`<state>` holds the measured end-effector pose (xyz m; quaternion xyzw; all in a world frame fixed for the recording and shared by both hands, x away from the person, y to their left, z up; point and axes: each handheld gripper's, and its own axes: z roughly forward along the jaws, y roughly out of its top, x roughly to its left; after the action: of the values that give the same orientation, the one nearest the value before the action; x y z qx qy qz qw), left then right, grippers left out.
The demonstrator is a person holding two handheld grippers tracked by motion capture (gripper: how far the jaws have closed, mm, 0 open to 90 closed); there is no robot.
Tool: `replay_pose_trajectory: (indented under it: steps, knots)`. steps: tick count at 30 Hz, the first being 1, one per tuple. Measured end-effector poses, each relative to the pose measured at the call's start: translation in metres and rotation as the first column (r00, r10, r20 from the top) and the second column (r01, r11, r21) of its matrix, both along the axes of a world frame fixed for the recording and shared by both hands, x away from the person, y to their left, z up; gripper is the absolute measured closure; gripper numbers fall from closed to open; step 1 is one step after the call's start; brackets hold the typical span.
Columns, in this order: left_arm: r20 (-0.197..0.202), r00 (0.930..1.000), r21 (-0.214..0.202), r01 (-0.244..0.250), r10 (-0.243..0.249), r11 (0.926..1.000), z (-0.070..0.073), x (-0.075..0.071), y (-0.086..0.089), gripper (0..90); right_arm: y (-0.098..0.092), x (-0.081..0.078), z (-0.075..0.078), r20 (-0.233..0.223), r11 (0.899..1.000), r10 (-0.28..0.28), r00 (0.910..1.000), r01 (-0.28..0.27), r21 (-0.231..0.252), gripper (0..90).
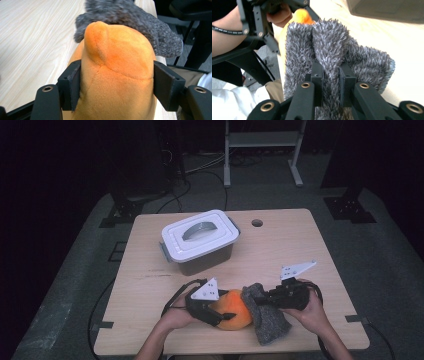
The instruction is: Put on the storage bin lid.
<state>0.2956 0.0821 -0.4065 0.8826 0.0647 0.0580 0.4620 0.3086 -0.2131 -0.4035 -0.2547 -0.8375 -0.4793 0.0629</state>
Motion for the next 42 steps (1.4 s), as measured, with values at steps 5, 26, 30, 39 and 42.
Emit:
replay_pose_trajectory:
  steps: [5,26,30,39,42]
  knots:
    - [0.011,0.9999,0.013,0.000,0.000,0.9999,0.001,-0.002,-0.001,31.5,0.008,-0.008,0.011,0.040,0.999,0.039,0.9984,-0.039,-0.014,77.0]
    - [0.084,0.9913,0.056,0.097,-0.102,0.9937,-0.001,-0.014,-0.010,30.8,0.007,0.000,0.003,-0.016,0.999,0.033,0.9993,-0.033,0.033,77.0]
    - [0.031,0.9986,0.014,0.044,-0.044,0.9990,0.000,-0.003,0.002,31.1,-0.001,0.004,-0.004,-0.036,1.000,0.009,0.9993,-0.008,0.020,77.1]
    - [-0.024,0.9994,-0.022,-0.024,0.023,0.9995,0.000,0.004,0.007,32.7,0.007,-0.006,0.008,0.029,1.000,0.025,0.9993,-0.025,-0.003,77.1]
    - [0.023,0.9990,0.014,0.038,-0.038,0.9992,0.001,-0.003,0.003,33.0,0.015,-0.010,0.013,0.048,0.998,0.055,0.9973,-0.055,0.000,77.1]
